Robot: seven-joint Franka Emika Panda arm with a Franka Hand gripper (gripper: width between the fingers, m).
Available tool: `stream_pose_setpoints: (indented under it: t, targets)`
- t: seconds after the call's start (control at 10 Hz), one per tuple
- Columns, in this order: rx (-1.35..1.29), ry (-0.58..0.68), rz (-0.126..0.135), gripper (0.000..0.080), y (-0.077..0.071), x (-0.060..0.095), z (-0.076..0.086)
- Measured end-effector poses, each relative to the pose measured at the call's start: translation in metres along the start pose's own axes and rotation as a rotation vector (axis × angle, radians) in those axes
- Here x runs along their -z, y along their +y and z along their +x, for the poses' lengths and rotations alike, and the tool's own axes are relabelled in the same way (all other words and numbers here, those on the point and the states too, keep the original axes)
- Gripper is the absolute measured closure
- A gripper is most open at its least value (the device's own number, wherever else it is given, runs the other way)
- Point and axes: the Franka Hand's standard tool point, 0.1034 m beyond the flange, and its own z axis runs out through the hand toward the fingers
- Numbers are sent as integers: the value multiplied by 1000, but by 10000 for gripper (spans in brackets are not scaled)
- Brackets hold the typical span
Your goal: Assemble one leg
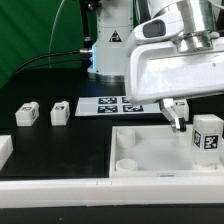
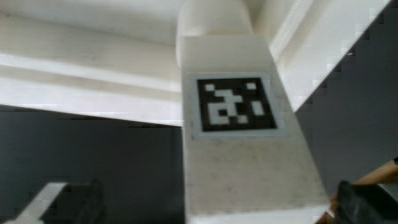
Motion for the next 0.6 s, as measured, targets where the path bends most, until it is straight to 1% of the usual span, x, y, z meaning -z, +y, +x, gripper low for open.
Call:
stream_pose_setpoints:
  t: [0.3, 0.5, 0.6]
  targets:
    - [-1, 1, -2, 150, 2, 1, 1]
    - [-2, 4, -4, 150, 6, 8, 9]
    - [-2, -13, 1, 150, 6, 10, 10]
